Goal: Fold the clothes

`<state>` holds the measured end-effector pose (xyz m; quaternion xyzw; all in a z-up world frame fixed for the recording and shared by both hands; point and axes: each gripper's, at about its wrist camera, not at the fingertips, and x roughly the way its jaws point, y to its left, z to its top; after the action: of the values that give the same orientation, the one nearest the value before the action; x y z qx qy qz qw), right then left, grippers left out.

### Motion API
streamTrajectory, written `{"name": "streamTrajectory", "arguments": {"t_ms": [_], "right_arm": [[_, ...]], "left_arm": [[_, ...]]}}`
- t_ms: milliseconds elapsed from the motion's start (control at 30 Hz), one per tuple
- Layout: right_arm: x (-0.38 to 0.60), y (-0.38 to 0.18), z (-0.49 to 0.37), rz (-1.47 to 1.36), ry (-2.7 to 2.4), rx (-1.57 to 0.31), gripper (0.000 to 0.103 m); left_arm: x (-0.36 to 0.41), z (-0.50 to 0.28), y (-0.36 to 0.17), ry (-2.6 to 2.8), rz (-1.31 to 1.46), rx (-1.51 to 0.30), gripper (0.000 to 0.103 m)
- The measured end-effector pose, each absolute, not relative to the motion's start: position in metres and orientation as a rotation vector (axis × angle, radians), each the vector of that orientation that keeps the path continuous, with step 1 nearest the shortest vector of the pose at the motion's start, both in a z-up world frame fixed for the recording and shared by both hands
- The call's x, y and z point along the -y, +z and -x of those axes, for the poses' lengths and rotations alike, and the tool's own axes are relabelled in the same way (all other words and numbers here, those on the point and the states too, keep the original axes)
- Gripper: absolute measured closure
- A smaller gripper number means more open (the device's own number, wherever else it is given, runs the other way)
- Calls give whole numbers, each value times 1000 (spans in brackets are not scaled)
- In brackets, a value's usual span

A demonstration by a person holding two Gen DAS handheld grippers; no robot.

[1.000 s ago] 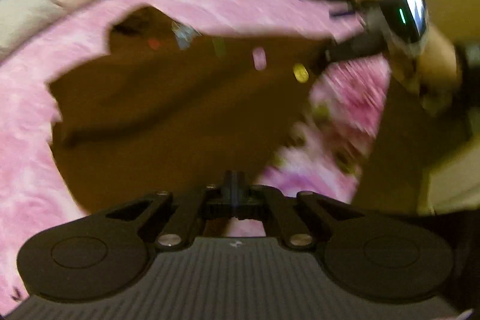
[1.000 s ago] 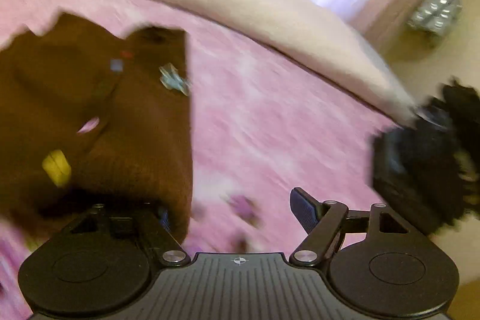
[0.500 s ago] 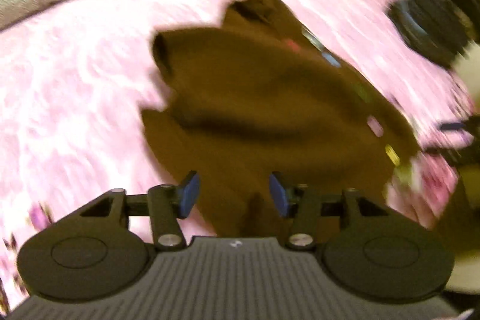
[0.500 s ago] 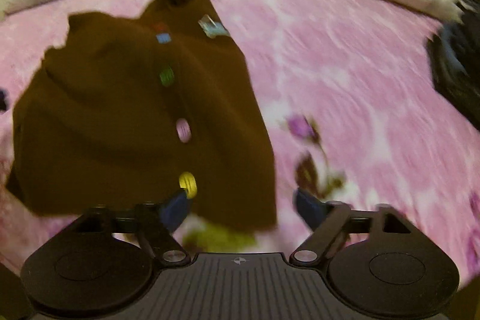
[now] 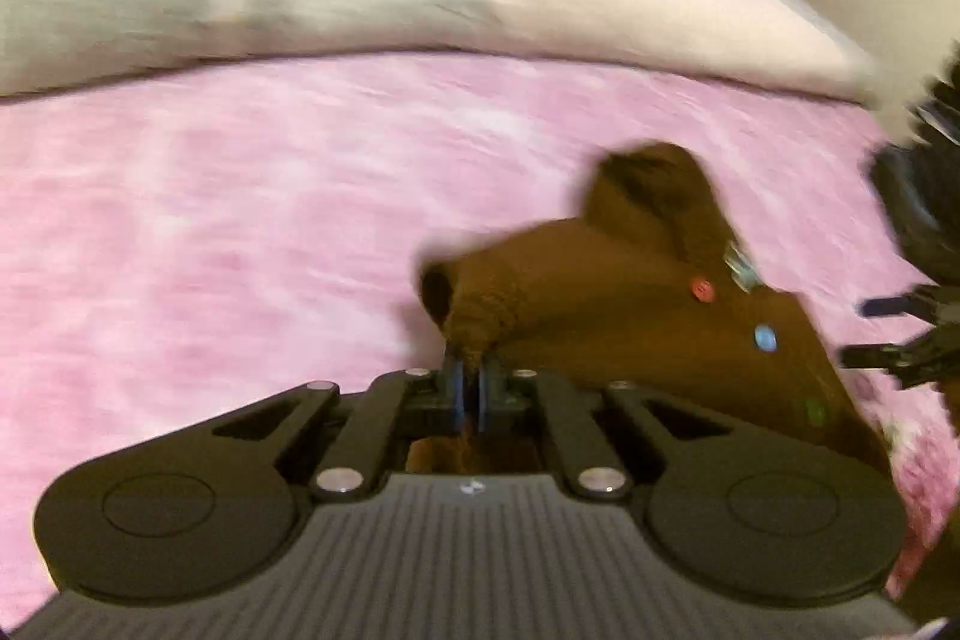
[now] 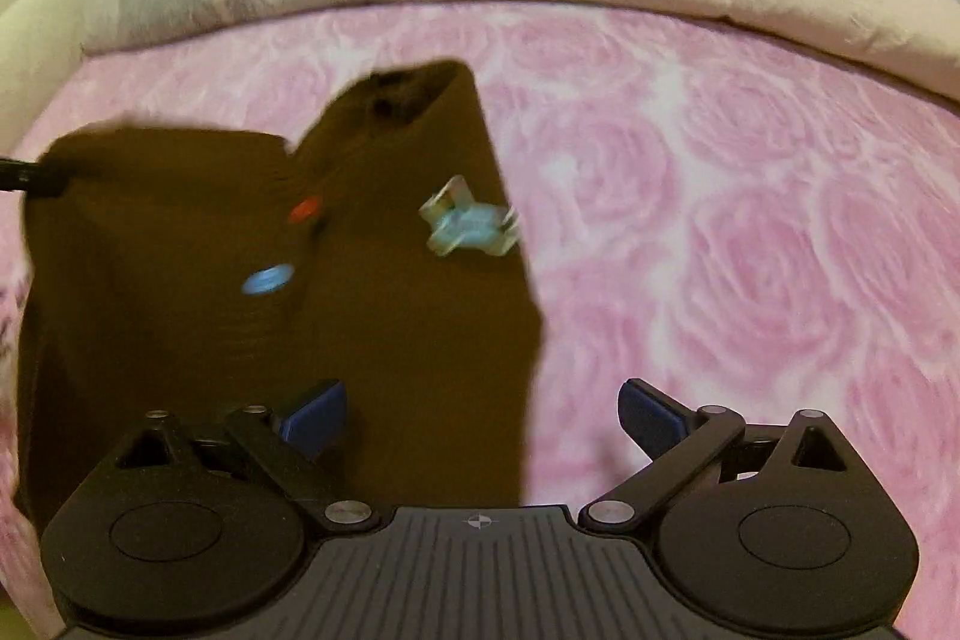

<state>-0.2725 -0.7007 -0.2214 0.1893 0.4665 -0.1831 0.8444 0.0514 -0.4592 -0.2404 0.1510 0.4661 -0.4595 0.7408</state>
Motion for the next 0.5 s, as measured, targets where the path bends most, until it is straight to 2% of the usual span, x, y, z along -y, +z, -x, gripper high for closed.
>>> {"name": "streamTrajectory", "arguments": {"t_ms": [100,167,233,467,500], "right_arm": [[720,-221,253,-449,-352,-945,4],[730,-222,236,-475,-325,-913,4],[742,-223,214,-494,-286,-875,4],[779,-253,141,-608,-191,-853,4],[781,-260,135,-635,-192,-867,10]], "left_arm": [[452,-74,-239,-944,-313,-1041,99],[447,-89,-237,-902,-302,-1053,90],[442,-104,-236,-860,-290,-1064,61],[476,-128,-284,-822,-292,-1136,53],[483,-130,-296,-816,-314,-1154,54]]}}
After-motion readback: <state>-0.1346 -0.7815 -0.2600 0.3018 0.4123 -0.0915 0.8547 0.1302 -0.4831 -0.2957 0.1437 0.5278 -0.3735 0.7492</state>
